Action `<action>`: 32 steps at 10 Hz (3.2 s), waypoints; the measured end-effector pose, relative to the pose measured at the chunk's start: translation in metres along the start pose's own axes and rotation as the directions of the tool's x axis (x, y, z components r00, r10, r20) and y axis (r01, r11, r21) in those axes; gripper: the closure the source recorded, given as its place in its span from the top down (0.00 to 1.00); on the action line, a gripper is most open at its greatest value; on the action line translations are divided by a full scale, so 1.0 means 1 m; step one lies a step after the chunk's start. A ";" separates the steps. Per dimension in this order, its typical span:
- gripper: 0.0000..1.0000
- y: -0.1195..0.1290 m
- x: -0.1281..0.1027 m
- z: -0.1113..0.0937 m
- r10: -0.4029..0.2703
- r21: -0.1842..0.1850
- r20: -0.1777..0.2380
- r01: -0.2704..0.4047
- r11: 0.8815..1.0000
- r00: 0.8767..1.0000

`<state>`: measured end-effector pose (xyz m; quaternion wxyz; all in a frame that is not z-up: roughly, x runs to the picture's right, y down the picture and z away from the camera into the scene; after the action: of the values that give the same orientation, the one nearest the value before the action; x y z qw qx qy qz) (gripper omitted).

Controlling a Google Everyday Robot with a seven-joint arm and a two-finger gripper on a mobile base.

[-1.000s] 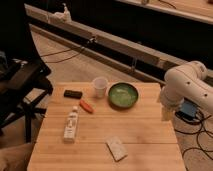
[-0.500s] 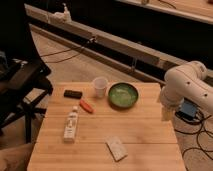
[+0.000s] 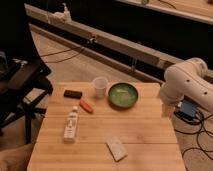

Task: Drag the ceramic bowl in a circle

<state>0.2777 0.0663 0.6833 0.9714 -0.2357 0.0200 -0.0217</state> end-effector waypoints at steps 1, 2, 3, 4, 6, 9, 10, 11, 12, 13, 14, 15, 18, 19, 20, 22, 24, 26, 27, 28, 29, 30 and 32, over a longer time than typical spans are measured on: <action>0.65 -0.020 -0.011 -0.008 -0.052 0.046 -0.005 0.052 0.998 0.999; 0.65 -0.035 -0.023 -0.013 -0.092 0.081 0.001 0.091 0.993 0.996; 0.65 -0.042 -0.034 -0.011 -0.114 0.092 0.015 0.113 0.989 0.993; 0.65 -0.042 -0.044 -0.005 -0.130 0.086 0.028 0.127 0.988 0.991; 0.65 -0.032 -0.064 0.015 -0.171 0.058 0.052 0.168 0.984 0.984; 0.65 -0.030 -0.093 0.036 -0.232 0.034 0.052 0.230 0.972 0.971; 0.65 -0.029 -0.091 0.036 -0.228 0.033 0.051 0.226 0.974 0.972; 0.65 -0.029 -0.088 0.036 -0.225 0.033 0.048 0.224 0.974 0.973; 0.65 -0.029 -0.089 0.036 -0.225 0.033 0.050 0.224 0.974 0.973; 0.65 -0.029 -0.091 0.037 -0.227 0.032 0.052 0.225 0.974 0.973; 0.65 -0.030 -0.089 0.042 -0.213 0.028 0.061 0.211 0.977 0.975; 0.65 -0.031 -0.091 0.052 -0.200 0.025 0.073 0.198 0.980 0.977; 0.65 -0.032 -0.100 0.087 -0.159 -0.008 0.116 0.161 0.987 0.980; 0.65 -0.033 -0.104 0.096 -0.146 -0.017 0.139 0.149 0.989 0.980; 0.65 -0.035 -0.111 0.104 -0.138 -0.023 0.160 0.143 0.989 0.977; 0.65 -0.040 -0.120 0.115 -0.142 -0.028 0.190 0.150 0.988 0.971; 0.65 -0.045 -0.131 0.131 -0.154 -0.038 0.218 0.166 0.985 0.964; 0.65 -0.050 -0.140 0.149 -0.167 -0.042 0.234 0.182 0.982 0.958; 0.65 -0.055 -0.144 0.158 -0.175 -0.039 0.240 0.189 0.981 0.955; 0.65 -0.059 -0.147 0.163 -0.180 -0.035 0.242 0.194 0.980 0.953; 0.65 -0.065 -0.149 0.170 -0.184 -0.026 0.240 0.196 0.980 0.953; 0.65 -0.070 -0.150 0.176 -0.189 -0.020 0.232 0.199 0.980 0.954; 0.65 -0.075 -0.157 0.192 -0.208 -0.023 0.216 0.218 0.976 0.954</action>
<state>0.1281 0.0956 0.8930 0.9542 -0.2599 -0.1090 -0.1006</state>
